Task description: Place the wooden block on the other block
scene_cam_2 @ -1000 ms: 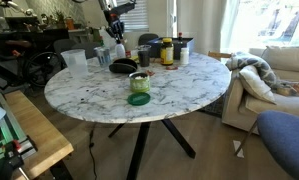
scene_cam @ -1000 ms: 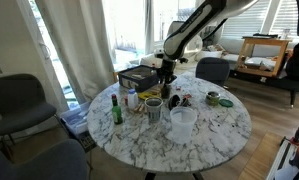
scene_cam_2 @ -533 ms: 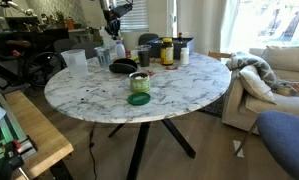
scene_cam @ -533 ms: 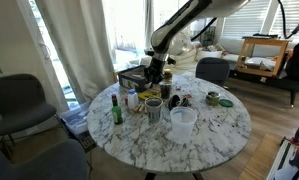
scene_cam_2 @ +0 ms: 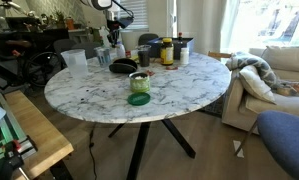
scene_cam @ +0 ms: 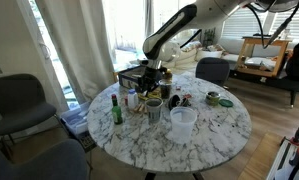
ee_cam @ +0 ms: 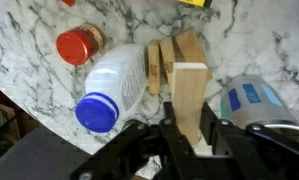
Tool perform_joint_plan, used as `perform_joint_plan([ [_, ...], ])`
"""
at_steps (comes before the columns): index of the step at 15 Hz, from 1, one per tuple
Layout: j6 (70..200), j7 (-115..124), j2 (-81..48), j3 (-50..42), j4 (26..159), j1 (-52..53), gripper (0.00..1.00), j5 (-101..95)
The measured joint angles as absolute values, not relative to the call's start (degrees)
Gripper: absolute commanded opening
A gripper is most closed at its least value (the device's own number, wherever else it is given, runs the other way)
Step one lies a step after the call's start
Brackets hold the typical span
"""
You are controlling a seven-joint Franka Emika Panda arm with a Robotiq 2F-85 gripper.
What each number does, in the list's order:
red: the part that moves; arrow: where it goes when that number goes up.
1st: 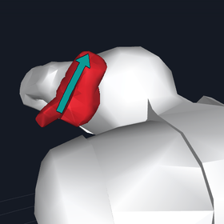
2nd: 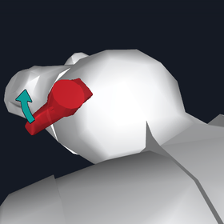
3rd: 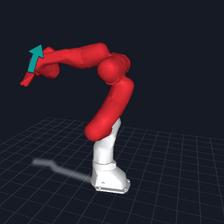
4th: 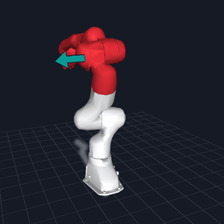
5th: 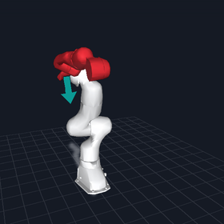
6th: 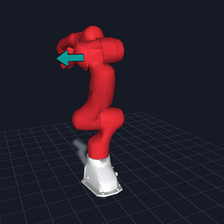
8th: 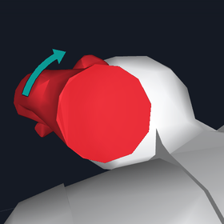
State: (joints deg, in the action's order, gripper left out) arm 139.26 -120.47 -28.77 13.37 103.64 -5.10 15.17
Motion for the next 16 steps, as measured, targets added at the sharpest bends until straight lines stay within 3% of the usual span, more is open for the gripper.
perform_joint_plan([
  [16, 144.88, -126.46, -31.4, 14.35, 106.91, -4.35, 0.07, 11.32],
])
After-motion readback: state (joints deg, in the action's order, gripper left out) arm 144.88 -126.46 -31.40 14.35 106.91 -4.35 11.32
